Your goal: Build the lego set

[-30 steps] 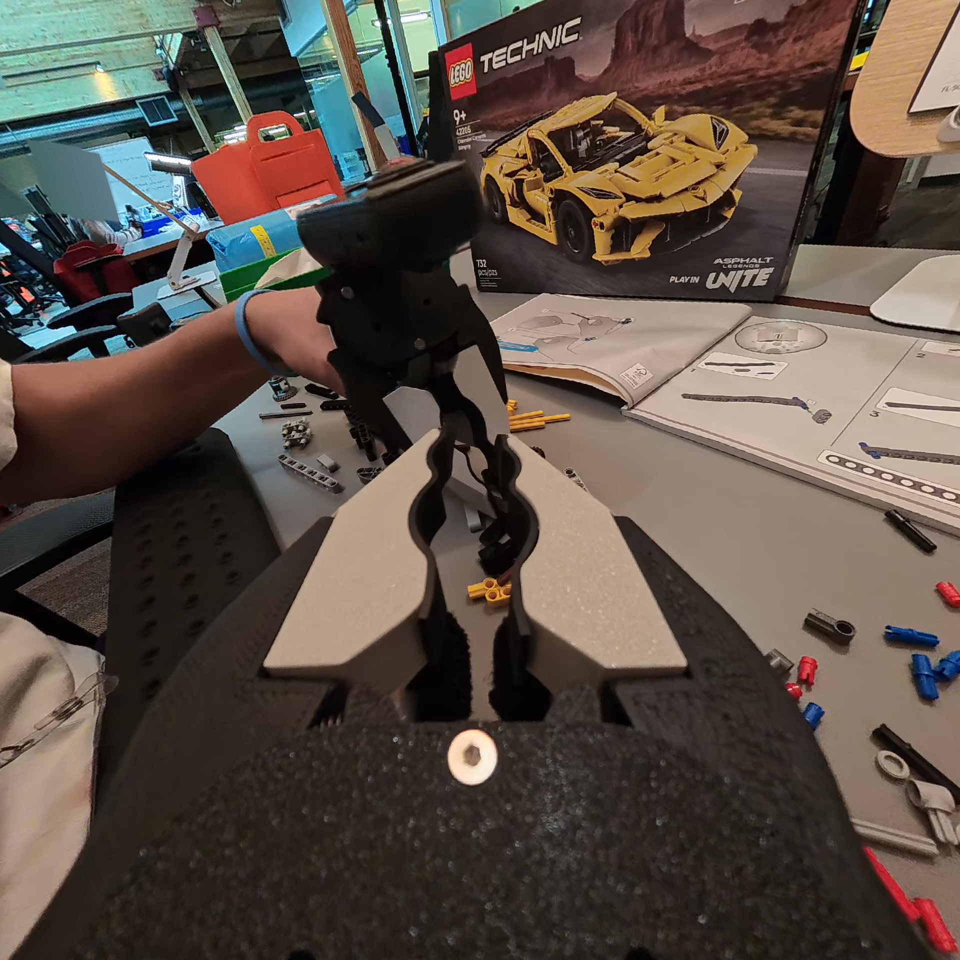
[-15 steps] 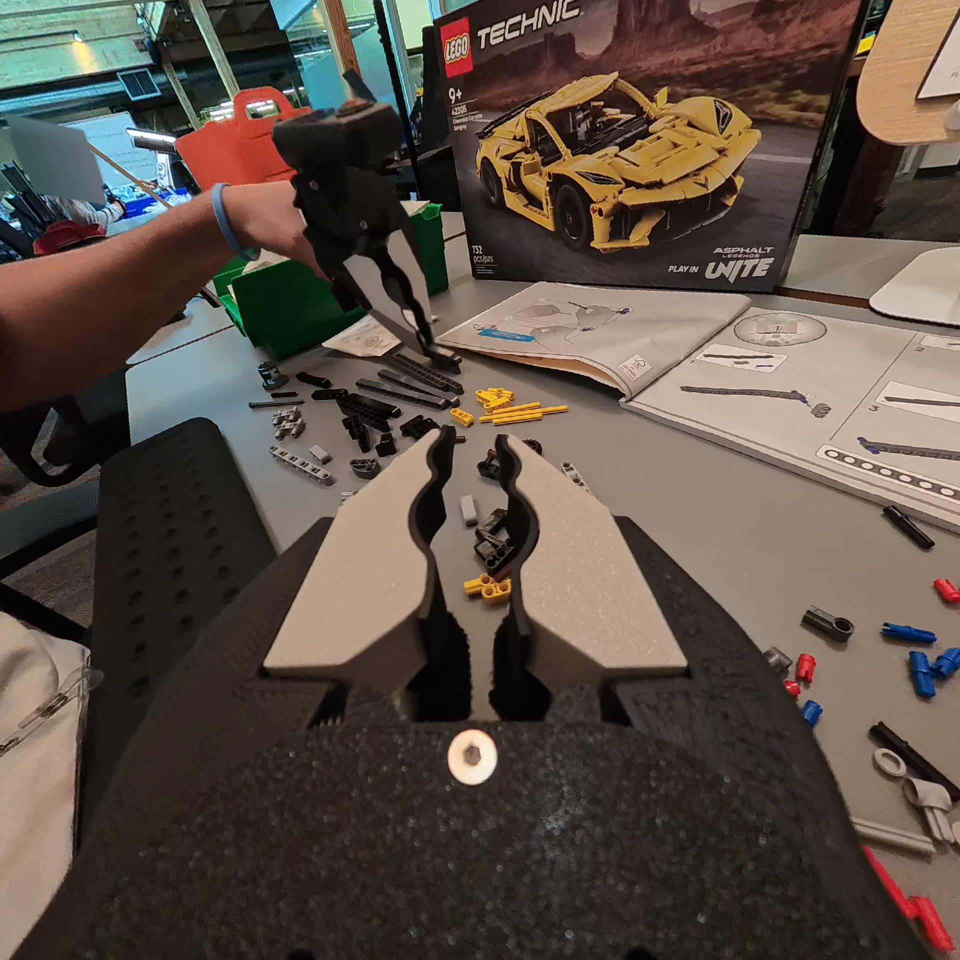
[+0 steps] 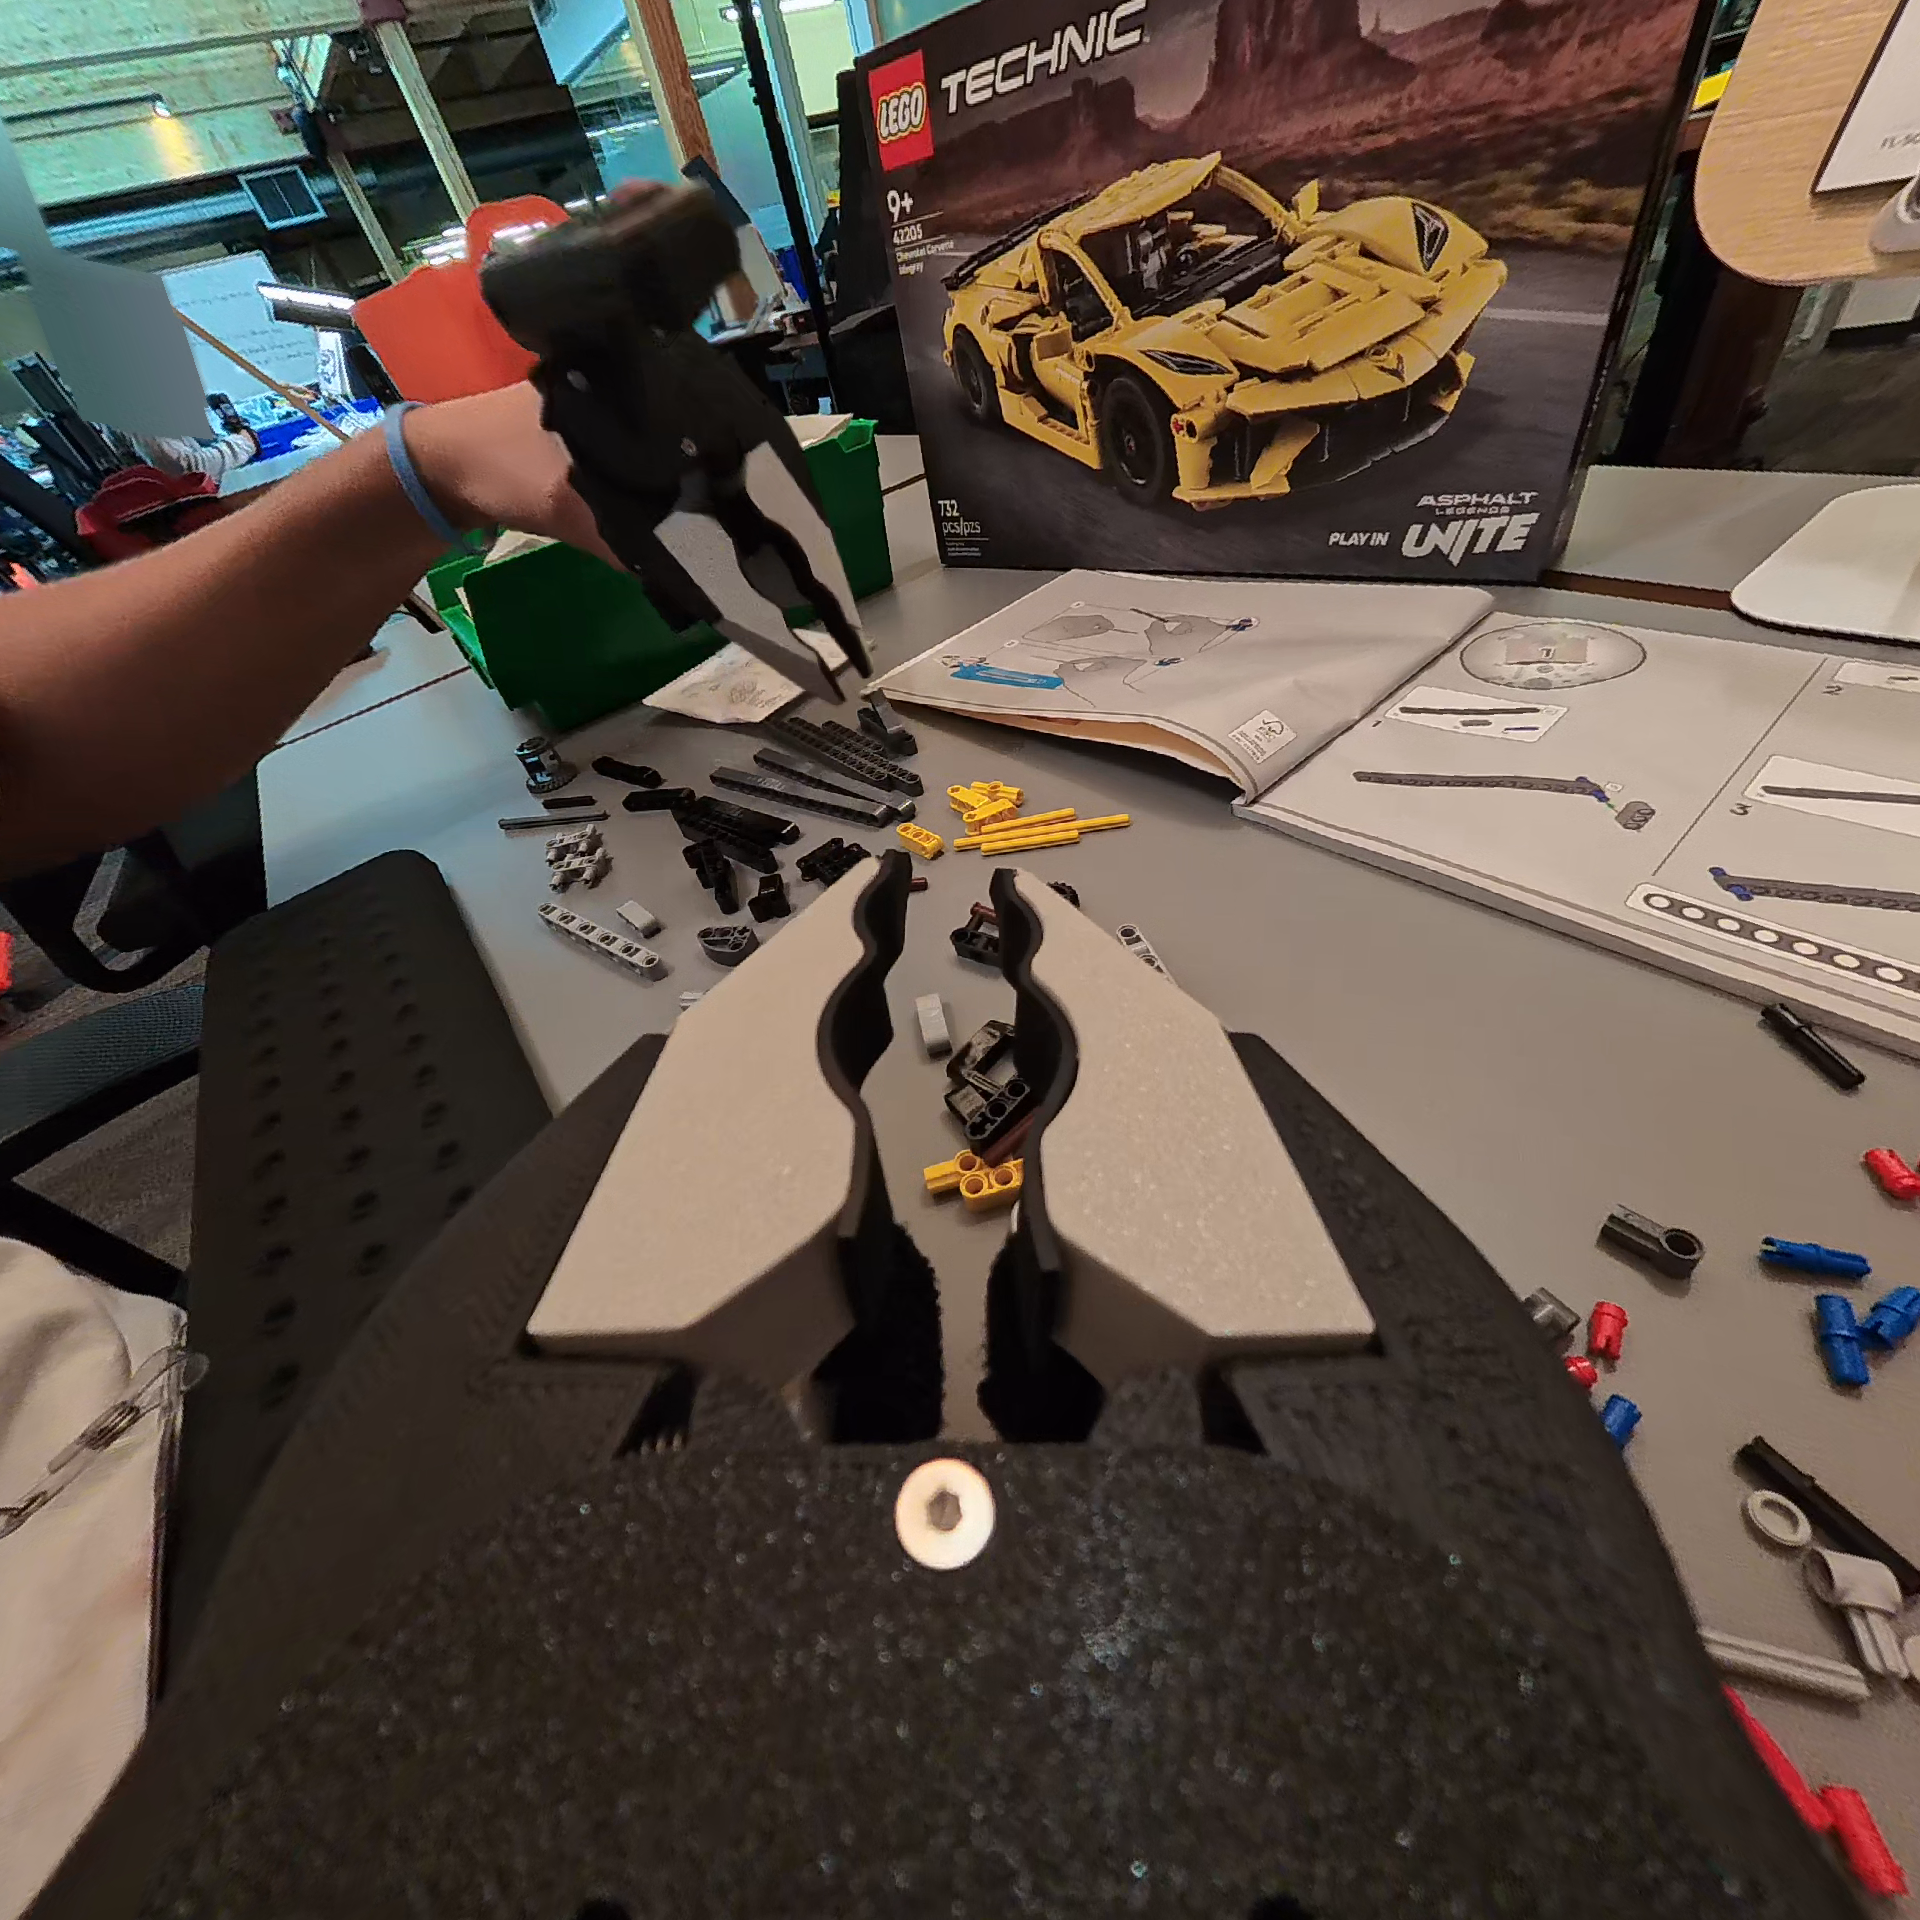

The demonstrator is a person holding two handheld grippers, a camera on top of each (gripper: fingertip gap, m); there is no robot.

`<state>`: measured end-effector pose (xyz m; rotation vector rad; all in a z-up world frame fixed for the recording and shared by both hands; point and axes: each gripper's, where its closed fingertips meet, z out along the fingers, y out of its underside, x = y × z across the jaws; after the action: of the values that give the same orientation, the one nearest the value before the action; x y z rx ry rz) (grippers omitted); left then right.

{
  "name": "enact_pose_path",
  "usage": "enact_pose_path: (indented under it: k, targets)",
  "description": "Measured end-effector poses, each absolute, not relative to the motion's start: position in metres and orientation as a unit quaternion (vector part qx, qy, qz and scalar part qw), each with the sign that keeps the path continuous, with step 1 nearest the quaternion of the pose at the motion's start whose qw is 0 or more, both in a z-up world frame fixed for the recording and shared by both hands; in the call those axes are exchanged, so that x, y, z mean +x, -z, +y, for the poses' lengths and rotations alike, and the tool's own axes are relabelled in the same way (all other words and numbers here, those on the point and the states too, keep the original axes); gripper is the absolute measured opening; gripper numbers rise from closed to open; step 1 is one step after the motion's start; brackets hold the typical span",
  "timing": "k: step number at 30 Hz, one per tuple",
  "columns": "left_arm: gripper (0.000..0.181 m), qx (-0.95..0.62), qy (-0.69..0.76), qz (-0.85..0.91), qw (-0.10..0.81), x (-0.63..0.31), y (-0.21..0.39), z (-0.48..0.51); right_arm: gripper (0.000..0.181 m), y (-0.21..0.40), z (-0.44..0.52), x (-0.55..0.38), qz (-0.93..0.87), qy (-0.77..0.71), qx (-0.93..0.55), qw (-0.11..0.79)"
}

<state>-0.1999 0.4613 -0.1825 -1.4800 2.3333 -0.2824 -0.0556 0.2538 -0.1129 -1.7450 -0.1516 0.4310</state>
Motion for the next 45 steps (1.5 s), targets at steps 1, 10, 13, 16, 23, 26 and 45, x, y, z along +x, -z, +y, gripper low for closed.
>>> enact_pose_path:
  k: [1,10,13,16,23,26,45]
  targets:
    - [0.015,-0.514,0.134,0.824,0.2,-0.185,0.172,0.445,0.016,0.112,0.253,-0.055,-0.065,-0.188,-0.758,0.621]
    - [0.02,-0.371,0.209,0.889,0.168,-0.057,0.194,0.327,0.016,0.111,0.252,-0.057,-0.068,-0.19,-0.756,0.623]
    - [0.02,-0.366,0.191,0.902,0.123,-0.04,0.213,0.326,0.016,0.11,0.251,-0.056,-0.065,-0.194,-0.753,0.625]
    - [0.009,-0.355,0.195,0.909,0.102,-0.035,0.215,0.324,0.016,0.109,0.251,-0.055,-0.064,-0.197,-0.751,0.627]
    - [0.007,-0.377,0.214,0.895,0.109,-0.046,0.194,0.331,0.016,0.108,0.25,-0.055,-0.062,-0.201,-0.749,0.629]
    - [0.006,-0.426,0.218,0.866,0.145,-0.074,0.162,0.363,0.016,0.108,0.25,-0.055,-0.062,-0.202,-0.749,0.628]
    - [0.007,-0.584,0.195,0.783,0.086,-0.275,0.198,0.314,0.017,0.116,0.254,-0.058,-0.07,-0.185,-0.764,0.614]
